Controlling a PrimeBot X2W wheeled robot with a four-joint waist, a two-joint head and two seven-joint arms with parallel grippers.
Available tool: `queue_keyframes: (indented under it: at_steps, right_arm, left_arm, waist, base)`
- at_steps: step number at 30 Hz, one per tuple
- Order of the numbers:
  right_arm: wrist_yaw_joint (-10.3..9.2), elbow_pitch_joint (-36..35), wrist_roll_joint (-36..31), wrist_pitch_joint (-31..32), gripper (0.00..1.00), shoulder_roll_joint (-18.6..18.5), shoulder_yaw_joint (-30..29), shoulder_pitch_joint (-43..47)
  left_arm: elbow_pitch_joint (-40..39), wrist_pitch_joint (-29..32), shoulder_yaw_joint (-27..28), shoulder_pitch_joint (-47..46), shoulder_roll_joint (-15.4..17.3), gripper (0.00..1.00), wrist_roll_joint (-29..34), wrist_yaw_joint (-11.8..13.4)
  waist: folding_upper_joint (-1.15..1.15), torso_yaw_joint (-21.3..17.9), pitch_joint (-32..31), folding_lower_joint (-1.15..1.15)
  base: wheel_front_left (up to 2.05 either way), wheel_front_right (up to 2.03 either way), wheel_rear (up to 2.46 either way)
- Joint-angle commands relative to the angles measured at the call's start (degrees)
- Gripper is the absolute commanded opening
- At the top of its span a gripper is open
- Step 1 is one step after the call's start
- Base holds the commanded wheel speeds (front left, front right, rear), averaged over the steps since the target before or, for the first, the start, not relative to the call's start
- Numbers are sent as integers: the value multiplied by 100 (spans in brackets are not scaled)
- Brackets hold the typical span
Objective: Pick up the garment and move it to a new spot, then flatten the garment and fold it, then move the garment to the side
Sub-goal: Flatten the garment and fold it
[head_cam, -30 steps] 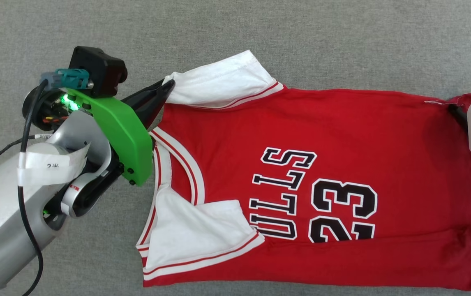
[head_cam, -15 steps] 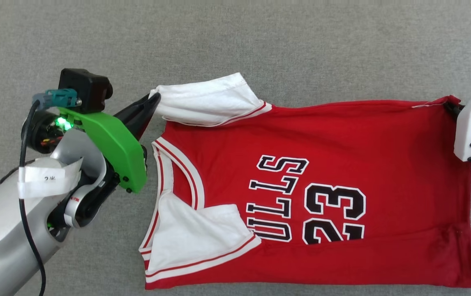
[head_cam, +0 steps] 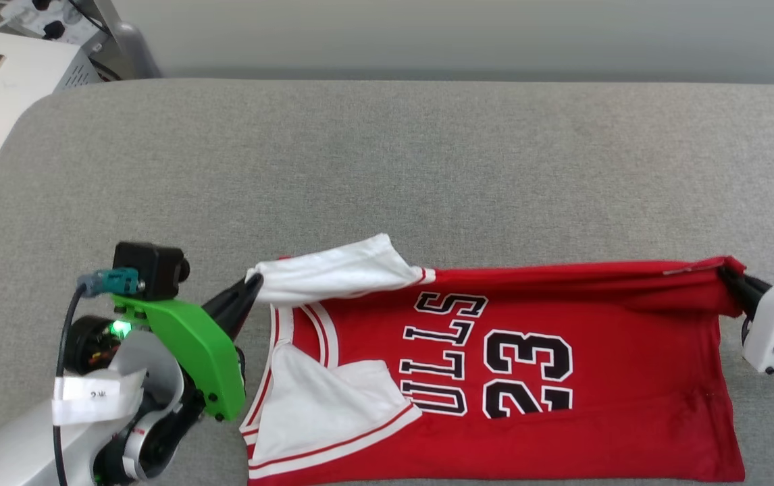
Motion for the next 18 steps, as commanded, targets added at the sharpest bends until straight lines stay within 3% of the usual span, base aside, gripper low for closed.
queue_keyframes:
  at_steps: [1,11,18]
  right_arm:
    - [-4,-63,77,-35,0,-15,-55,193]
    - [-4,-475,449,216,0,-81,-113,1372]
    - [-4,-555,345,256,0,-283,162,1661]
  left_arm:
    - [-39,-48,-24,177,64,0,-43,65]
    - [-45,-51,-456,1000,95,0,-165,134]
    - [490,-57,-630,1117,-235,0,-281,-233]
  waist:
    - [0,51,-210,0]
    - [0,135,-363,0]
    - [0,156,-302,0]
  base:
    - [0,0,0]
    - [0,0,0]
    - [0,0,0]
